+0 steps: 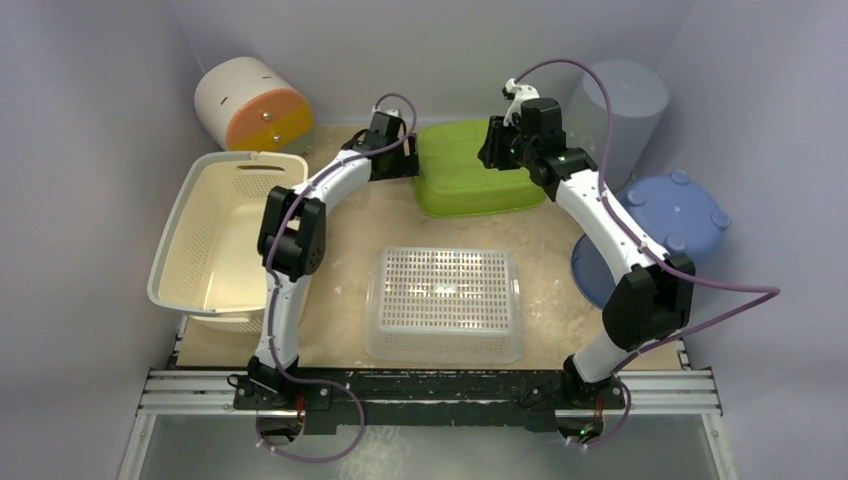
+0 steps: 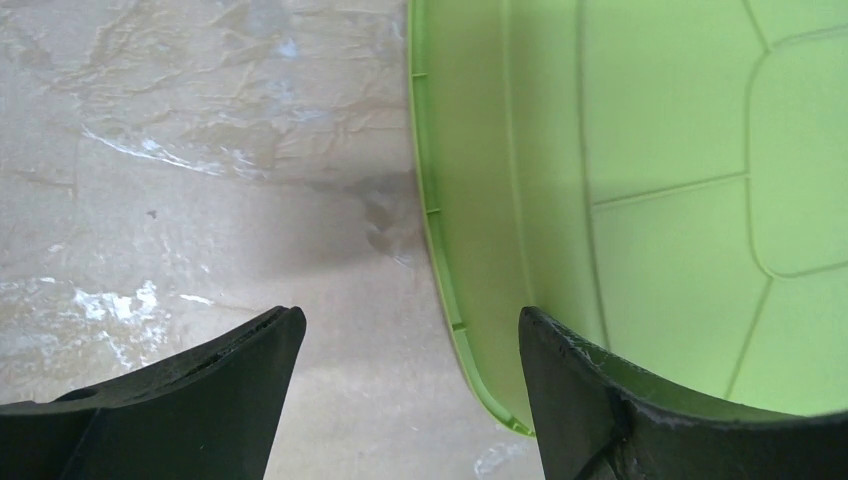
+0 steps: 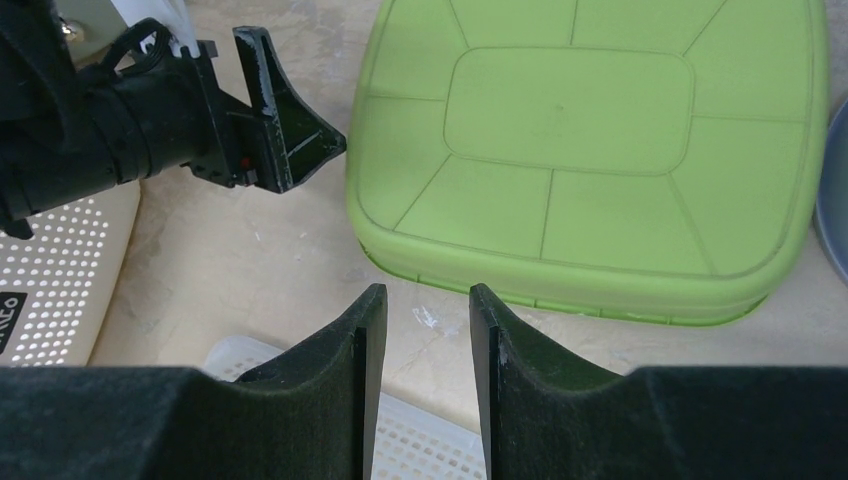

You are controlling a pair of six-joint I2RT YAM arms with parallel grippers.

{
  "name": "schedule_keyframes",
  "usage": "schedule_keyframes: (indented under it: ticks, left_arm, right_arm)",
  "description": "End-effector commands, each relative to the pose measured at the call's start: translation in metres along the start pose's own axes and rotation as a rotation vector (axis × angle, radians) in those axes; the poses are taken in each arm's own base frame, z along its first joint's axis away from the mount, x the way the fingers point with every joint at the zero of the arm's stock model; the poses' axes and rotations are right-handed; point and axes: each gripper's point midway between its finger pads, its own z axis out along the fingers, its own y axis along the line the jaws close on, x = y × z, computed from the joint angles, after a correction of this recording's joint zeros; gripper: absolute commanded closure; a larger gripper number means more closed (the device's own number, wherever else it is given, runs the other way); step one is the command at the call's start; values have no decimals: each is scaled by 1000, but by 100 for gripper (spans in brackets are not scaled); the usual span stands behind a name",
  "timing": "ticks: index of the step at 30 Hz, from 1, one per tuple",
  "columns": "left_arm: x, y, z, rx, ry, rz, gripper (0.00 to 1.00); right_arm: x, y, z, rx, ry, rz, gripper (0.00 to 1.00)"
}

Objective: Turn the large container upside down

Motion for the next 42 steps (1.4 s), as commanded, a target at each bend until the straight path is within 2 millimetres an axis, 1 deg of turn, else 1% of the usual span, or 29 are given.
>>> schedule_keyframes:
  ticks: [1,5,7,8,11,14,15,17,20,23,25,26,29,32,36,39,42]
  left_arm:
    - [-43,-26,-43,65,-127,18,21]
    - [-71,-18,-80,-3,-186,49,21]
    - [-87,-15,-104,-37,-223,66,20]
    - [-95,-13,-117,-54,-245,68,19]
    - [-124,-7,-169,-101,-337,64,18]
    - [-137,1,-216,-142,-386,59,18]
    - [-139,5,-231,-154,-399,57,18]
    - [-137,17,-254,-207,-407,51,18]
    - [-125,48,-282,-342,-405,47,18]
    - [-111,76,-310,-459,-422,25,18]
    - [-101,92,-321,-522,-423,7,17]
    - [-95,98,-323,-547,-417,-5,17]
    - [-76,123,-318,-601,-374,-45,19]
    - [-63,144,-314,-638,-365,-84,21]
    - [-51,162,-309,-677,-350,-101,24]
    - [-33,171,-302,-705,-301,-79,24]
    - [-13,174,-293,-693,-259,-67,24]
  right_arm:
    - [-20,6,-19,-28,-74,-10,61]
    - [-23,10,-24,-52,-85,-33,59]
    - [-29,7,-26,-30,-109,-59,58]
    - [-30,9,-27,-44,-109,-83,57]
    - [-25,16,-27,-83,-94,-90,56]
    - [-19,29,-27,-127,-76,-105,56]
    - [-17,35,-26,-140,-68,-116,56]
    - [-13,50,-25,-169,-58,-140,56]
    - [-6,72,-22,-216,-34,-165,56]
    - [-3,82,-20,-246,-25,-156,57]
    - [-2,84,-20,-255,-24,-154,57]
    - [-2,85,-19,-258,-22,-152,57]
    - [0,85,-18,-262,-15,-155,57]
    - [3,84,-19,-261,-8,-158,57]
    - [6,83,-19,-258,-1,-160,57]
    - [12,83,-19,-263,16,-159,57]
    - [19,84,-21,-280,32,-155,57]
